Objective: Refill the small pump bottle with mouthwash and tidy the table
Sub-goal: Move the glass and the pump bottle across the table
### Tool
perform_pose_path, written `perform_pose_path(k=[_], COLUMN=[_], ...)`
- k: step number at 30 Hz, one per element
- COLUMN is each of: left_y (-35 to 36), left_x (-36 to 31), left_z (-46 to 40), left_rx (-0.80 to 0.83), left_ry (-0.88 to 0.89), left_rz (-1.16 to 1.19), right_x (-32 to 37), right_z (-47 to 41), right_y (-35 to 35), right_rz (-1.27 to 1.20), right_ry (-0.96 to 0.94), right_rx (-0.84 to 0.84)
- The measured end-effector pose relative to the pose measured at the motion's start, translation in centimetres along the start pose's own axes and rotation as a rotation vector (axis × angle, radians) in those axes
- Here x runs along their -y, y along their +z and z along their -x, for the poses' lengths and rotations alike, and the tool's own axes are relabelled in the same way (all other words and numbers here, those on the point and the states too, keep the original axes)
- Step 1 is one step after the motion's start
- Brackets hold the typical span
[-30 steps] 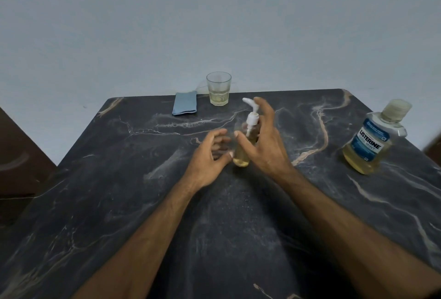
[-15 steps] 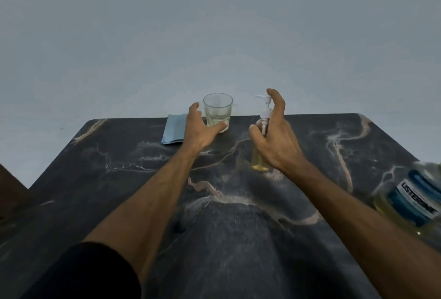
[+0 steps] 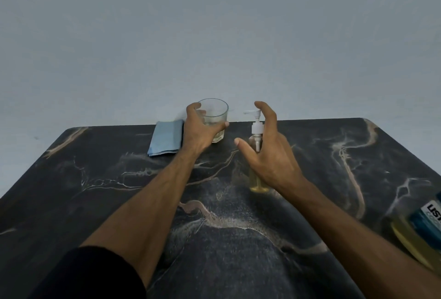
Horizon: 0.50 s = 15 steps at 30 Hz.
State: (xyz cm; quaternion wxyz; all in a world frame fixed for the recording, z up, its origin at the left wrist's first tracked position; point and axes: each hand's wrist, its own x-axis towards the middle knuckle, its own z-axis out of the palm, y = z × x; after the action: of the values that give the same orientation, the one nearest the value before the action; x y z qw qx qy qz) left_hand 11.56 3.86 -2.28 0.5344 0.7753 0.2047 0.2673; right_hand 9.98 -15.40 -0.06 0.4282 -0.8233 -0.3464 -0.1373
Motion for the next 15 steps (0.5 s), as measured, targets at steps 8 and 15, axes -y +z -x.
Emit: perform_pose_path(k=[8,15], left_y=[-2.3,-3.3], left_x=[-2.5,-3.8], left_z=[9.5,18.8], left_rx=[-0.004,-0.06], left_ry=[0.092,0.088], left_rz=[0.064,0.159], right_x=[2.2,6.2], right_z=[3.6,8.1], right_y=[-3.2,-5.2], right_rz=[-0.061,-0.053], right_ry=[0.006,-0.071], right_rx=[-0.041,0.062])
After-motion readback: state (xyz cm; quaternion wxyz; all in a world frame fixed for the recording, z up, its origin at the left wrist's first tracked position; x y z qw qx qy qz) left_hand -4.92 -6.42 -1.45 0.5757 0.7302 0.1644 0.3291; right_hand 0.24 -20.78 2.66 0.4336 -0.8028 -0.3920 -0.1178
